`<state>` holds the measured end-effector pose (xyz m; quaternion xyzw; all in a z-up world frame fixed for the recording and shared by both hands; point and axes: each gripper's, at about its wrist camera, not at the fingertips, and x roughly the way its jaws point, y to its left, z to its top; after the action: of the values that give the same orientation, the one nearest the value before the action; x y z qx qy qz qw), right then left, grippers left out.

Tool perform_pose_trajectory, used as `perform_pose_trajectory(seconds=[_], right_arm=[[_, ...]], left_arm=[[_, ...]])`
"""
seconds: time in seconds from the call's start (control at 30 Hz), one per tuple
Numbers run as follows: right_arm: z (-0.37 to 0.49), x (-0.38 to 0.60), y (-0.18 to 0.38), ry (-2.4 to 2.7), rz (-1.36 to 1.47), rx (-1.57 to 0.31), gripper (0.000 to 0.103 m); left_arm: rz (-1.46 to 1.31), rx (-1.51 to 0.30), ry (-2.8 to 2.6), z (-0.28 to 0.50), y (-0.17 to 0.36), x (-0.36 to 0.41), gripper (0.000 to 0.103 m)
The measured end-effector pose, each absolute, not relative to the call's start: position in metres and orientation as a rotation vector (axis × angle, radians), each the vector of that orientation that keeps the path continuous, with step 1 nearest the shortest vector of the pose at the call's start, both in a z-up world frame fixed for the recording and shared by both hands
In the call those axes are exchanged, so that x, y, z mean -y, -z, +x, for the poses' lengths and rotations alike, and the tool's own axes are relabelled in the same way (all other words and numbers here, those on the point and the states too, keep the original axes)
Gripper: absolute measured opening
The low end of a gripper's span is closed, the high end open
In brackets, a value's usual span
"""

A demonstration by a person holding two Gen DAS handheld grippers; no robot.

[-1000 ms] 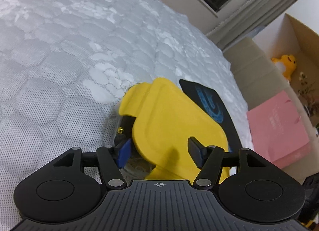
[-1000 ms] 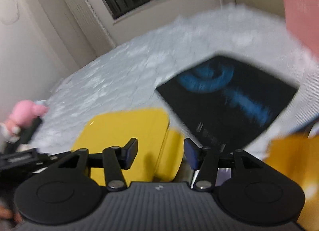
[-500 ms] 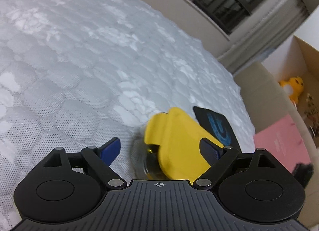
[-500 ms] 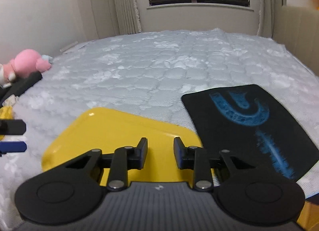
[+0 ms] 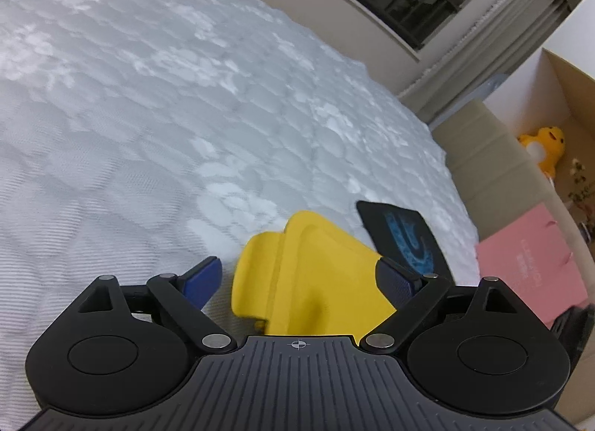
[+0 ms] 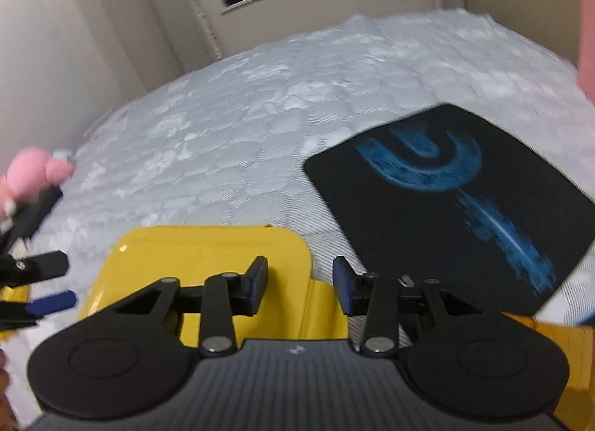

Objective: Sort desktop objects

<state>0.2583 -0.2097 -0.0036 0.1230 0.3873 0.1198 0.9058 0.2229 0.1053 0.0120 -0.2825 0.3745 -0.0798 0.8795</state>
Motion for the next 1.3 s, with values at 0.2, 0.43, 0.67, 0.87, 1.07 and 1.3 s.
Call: perform_pose_trajectory(seconds=[0.2, 0.43, 0.67, 0.87, 1.07, 1.3], right_arm=[[0.254, 0.186, -0.002, -0.211, 0.067, -0.726, 0.039], [0.215, 0.172, -0.025, -0.333, 0.043, -0.711, 0.039], [0.212, 0.151, -0.006, -0.323, -0.104, -0.719, 0.041], [0.207, 0.150, -0.009, -0.300, -0.131, -0.728, 0.055], [0.213, 0.157, -0.003, -0.278, -0.095, -0.736, 0.066], [0.209, 0.149, -0.004, -0.270, -0.155, -0.703, 0.045]], left_arm=[[-0.610, -0.754, 0.245, 0.208, -0.028, -0.108, 0.094], [-0.572, -0.810, 0.320, 0.224, -0.014, -0.073, 0.094], [-0.507, -0.820, 0.346, 0.213, -0.010, -0.056, 0.094], [-0.539, -0.741, 0.374, 0.193, -0.019, -0.065, 0.094], [-0.606, -0.792, 0.383, 0.202, -0.001, -0.072, 0.094], [-0.539, -0.792, 0.372, 0.195, -0.013, -0.069, 0.094]])
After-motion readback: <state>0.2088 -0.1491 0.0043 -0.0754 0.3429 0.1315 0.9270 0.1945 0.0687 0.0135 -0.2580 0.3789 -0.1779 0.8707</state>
